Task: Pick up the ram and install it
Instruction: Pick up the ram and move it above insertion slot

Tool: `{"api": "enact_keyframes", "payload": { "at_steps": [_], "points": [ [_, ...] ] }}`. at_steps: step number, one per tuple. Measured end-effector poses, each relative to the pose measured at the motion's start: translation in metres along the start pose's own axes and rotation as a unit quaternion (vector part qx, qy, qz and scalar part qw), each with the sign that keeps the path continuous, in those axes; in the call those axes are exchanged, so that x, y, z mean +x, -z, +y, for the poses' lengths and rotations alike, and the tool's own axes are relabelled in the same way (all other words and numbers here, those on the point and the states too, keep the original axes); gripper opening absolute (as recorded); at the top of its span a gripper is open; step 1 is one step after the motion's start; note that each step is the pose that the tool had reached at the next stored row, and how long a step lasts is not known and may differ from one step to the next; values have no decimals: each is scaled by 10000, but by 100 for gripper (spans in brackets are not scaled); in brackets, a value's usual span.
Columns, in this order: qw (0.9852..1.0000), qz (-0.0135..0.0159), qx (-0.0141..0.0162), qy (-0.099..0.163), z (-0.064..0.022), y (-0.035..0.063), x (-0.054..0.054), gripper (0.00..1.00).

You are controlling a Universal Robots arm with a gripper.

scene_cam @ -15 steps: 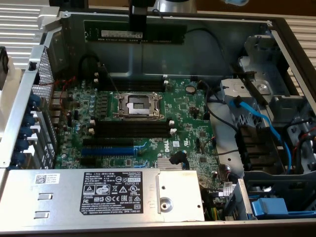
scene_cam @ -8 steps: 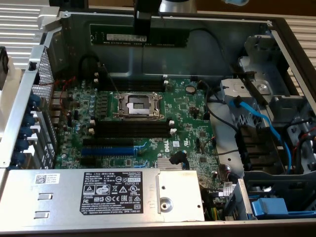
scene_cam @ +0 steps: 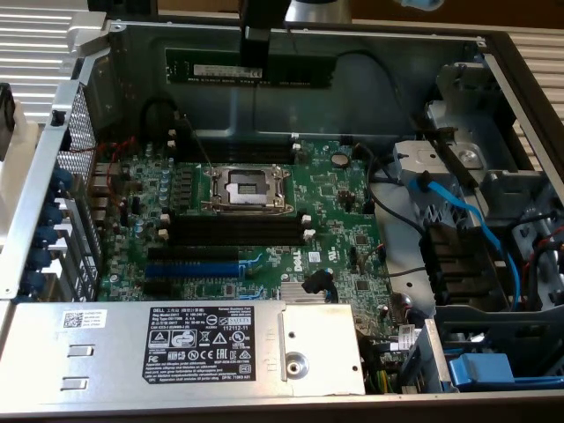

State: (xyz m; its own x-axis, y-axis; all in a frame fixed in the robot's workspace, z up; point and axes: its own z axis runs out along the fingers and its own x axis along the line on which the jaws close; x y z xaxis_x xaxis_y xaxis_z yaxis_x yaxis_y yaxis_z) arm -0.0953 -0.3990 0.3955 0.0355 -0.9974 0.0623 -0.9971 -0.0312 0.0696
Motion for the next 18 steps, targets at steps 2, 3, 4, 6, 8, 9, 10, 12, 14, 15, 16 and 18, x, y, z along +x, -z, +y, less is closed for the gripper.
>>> {"api": "enact_keyframes", "payload": {
  "at_steps": [2, 3, 4, 6, 8, 9, 10, 12, 14, 15, 16, 18],
  "points": [
    [10000, -1, -11, 0, 0, -1, 0, 13],
    [10000, -2, -16, 1, -1, -1, 0, 13],
    [10000, -1, -23, 1, -1, 0, 0, 13],
    [10000, -2, -33, 2, -1, -1, 0, 13],
    [10000, -2, -45, 3, -2, -1, 0, 13],
    [10000, -2, -50, 3, -2, -1, 0, 13],
    [10000, -2, -56, 3, -3, 0, 0, 13],
    [10000, -3, -67, 4, -3, 0, 0, 13],
    [10000, -3, -78, 5, -4, 0, 0, 13],
    [10000, -3, -84, 5, -4, 0, 0, 13],
    [10000, -4, -90, 5, -4, 0, 0, 13],
    [9999, -4, -101, 6, -5, 0, 0, 13]
  ]
}}
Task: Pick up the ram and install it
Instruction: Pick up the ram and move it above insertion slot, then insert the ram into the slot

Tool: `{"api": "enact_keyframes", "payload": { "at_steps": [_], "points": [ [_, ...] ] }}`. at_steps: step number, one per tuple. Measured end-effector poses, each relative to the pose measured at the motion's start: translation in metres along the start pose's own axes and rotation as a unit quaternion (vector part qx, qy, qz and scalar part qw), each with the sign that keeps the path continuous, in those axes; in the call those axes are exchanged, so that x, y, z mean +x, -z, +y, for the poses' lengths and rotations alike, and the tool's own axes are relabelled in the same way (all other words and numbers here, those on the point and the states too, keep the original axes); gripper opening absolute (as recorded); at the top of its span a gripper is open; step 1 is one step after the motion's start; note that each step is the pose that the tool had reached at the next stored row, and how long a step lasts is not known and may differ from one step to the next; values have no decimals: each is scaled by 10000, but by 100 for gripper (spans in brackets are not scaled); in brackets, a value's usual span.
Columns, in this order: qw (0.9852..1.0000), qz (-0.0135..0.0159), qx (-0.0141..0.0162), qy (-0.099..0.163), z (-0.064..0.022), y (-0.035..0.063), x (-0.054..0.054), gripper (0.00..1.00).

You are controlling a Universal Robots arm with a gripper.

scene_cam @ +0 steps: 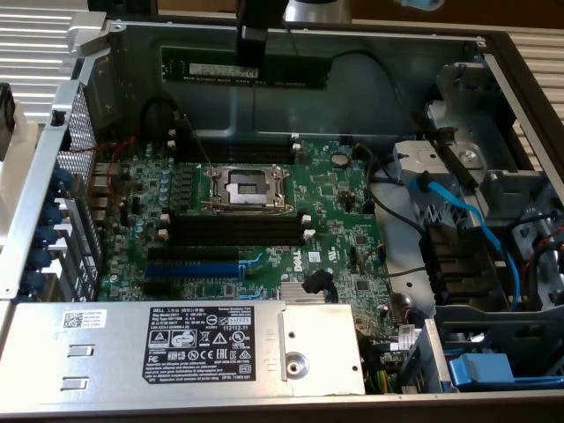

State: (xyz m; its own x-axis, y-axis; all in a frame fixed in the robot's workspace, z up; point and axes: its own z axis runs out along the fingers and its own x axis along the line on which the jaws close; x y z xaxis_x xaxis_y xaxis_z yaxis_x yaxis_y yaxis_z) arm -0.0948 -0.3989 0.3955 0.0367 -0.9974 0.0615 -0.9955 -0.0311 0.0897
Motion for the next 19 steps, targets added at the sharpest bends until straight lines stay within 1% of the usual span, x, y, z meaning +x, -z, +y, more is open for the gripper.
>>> {"api": "enact_keyframes", "payload": {
  "at_steps": [19],
  "points": [
    [9999, -4, -106, 7, -5, 0, 0, 13]
  ]
}}
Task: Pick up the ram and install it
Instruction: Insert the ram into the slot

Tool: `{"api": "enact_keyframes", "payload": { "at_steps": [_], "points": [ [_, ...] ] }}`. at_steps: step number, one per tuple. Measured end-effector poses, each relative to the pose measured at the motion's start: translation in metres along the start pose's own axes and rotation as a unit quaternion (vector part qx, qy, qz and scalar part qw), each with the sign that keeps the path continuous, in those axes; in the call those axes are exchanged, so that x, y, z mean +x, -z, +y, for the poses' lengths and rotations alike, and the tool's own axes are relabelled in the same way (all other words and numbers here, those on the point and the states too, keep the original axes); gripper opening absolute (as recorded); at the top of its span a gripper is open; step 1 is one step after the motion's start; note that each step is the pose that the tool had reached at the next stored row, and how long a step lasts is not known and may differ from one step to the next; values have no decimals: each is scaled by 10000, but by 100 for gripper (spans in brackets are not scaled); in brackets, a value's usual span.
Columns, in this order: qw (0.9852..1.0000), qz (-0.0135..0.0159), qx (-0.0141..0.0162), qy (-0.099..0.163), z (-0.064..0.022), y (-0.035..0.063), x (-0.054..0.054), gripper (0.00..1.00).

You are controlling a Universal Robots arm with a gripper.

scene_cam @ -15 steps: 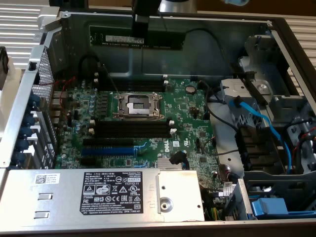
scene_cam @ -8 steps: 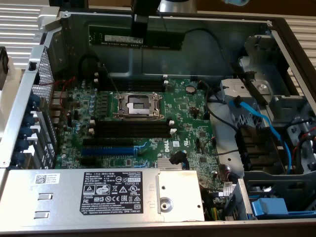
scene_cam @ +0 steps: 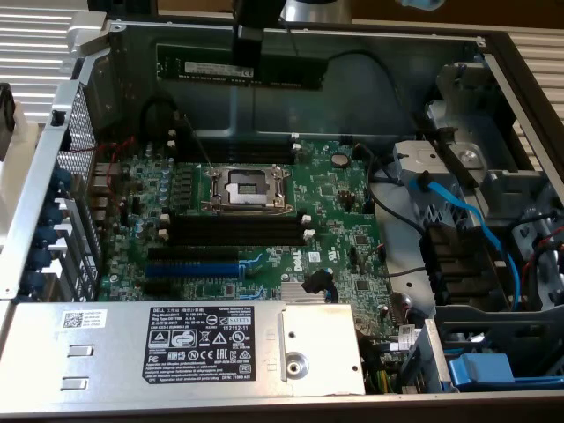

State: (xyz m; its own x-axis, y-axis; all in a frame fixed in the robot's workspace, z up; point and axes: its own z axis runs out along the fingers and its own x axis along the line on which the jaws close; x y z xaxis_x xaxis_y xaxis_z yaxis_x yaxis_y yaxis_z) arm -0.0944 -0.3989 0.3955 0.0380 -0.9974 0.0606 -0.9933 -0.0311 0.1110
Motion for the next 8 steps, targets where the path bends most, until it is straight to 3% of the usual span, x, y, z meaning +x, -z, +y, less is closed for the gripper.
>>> {"api": "enact_keyframes", "payload": {
  "at_steps": [4, 8],
  "points": [
    [10000, -1, -21, 1, -1, 0, 0, 13],
    [10000, -1, -22, 1, -1, 0, 0, 13]
  ]
}}
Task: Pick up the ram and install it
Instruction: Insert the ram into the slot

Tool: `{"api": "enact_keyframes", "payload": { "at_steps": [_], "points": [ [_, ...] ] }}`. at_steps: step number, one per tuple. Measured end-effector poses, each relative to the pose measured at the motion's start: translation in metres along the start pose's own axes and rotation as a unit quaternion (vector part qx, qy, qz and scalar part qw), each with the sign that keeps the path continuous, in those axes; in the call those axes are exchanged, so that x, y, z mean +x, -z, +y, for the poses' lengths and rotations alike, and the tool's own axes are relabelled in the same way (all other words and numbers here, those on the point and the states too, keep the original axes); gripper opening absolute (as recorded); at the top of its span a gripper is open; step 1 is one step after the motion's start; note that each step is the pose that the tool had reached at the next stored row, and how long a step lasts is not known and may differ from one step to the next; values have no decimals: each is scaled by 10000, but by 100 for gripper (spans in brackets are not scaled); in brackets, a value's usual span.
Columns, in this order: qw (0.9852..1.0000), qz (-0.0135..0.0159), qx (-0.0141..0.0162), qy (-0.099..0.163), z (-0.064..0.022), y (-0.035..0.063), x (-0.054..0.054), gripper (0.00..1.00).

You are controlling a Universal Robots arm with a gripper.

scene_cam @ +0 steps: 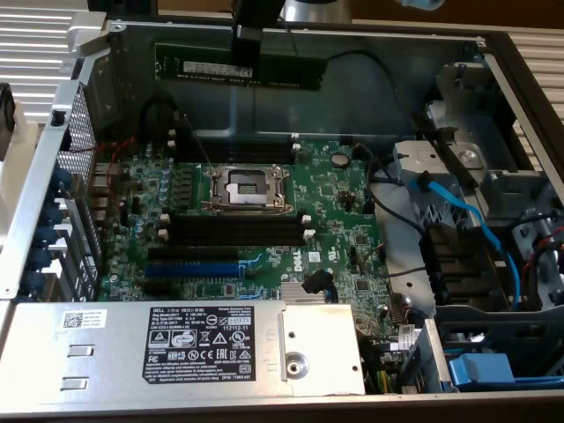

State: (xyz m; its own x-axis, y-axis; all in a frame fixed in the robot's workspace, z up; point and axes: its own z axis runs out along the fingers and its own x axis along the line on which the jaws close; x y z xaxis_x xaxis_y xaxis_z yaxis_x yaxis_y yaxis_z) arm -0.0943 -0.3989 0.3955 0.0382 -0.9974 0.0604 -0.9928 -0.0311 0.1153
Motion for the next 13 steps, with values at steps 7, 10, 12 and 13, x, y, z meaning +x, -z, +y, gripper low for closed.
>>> {"api": "enact_keyframes", "payload": {
  "at_steps": [7, 10, 12, 13],
  "points": [
    [9997, -208, 82, 19, 11, -4, -1, 13],
    [9997, -209, 82, 19, 10, -5, -1, 13],
    [9997, -210, 84, 19, 10, -9, -1, 13],
    [9997, -211, 98, 19, 11, -20, -1, 13]
  ]
}}
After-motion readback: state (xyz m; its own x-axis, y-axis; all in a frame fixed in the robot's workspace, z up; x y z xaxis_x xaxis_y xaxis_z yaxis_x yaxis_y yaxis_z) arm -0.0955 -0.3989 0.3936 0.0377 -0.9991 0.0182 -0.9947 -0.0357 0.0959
